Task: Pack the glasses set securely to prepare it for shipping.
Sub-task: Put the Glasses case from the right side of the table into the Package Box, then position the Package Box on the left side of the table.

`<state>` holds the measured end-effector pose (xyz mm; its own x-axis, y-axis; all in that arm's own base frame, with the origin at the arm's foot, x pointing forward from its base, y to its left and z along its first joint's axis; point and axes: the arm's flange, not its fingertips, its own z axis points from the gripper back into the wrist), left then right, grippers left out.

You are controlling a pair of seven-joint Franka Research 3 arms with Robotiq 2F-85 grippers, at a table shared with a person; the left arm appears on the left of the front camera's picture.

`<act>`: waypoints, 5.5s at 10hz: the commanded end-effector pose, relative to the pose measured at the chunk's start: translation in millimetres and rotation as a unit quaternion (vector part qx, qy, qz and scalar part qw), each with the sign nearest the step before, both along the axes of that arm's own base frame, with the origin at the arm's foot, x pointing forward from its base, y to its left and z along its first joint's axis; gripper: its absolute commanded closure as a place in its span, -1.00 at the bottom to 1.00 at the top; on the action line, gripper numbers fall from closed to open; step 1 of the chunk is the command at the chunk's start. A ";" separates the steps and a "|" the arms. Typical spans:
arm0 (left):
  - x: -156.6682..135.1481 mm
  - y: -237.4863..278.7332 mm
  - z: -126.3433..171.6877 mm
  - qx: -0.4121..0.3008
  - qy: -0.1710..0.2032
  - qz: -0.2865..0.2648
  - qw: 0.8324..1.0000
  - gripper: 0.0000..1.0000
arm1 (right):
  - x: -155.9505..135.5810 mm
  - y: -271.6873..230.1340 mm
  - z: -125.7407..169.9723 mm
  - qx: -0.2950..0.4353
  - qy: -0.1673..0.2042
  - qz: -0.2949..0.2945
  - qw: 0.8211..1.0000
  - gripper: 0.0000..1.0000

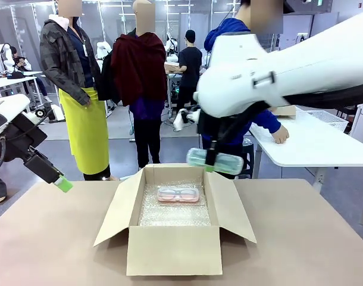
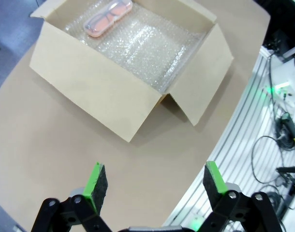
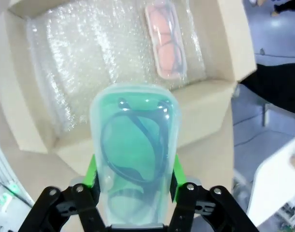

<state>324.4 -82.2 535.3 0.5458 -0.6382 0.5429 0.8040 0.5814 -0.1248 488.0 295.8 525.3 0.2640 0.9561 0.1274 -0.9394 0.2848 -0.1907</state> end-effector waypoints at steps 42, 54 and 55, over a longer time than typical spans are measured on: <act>69.2 -4.8 -19.1 -0.103 0.101 0.127 0.981 -1.00 | -81.6 -111.5 -44.0 0.230 0.008 -0.154 0.961 -1.00; 118.9 0.2 -99.3 -0.181 0.195 0.138 0.954 -1.00 | -132.6 -192.0 -21.5 0.282 0.000 -0.222 0.933 -1.00; 135.0 8.1 -111.7 -0.202 0.214 0.157 0.943 -1.00 | -132.6 -192.0 -21.5 0.282 0.000 -0.222 0.933 -1.00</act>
<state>445.9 -79.6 431.6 0.8803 -0.2362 0.4113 0.4604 0.6345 -0.6209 357.0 102.5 503.6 0.6143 0.5414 0.5740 -0.7109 0.6955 0.1049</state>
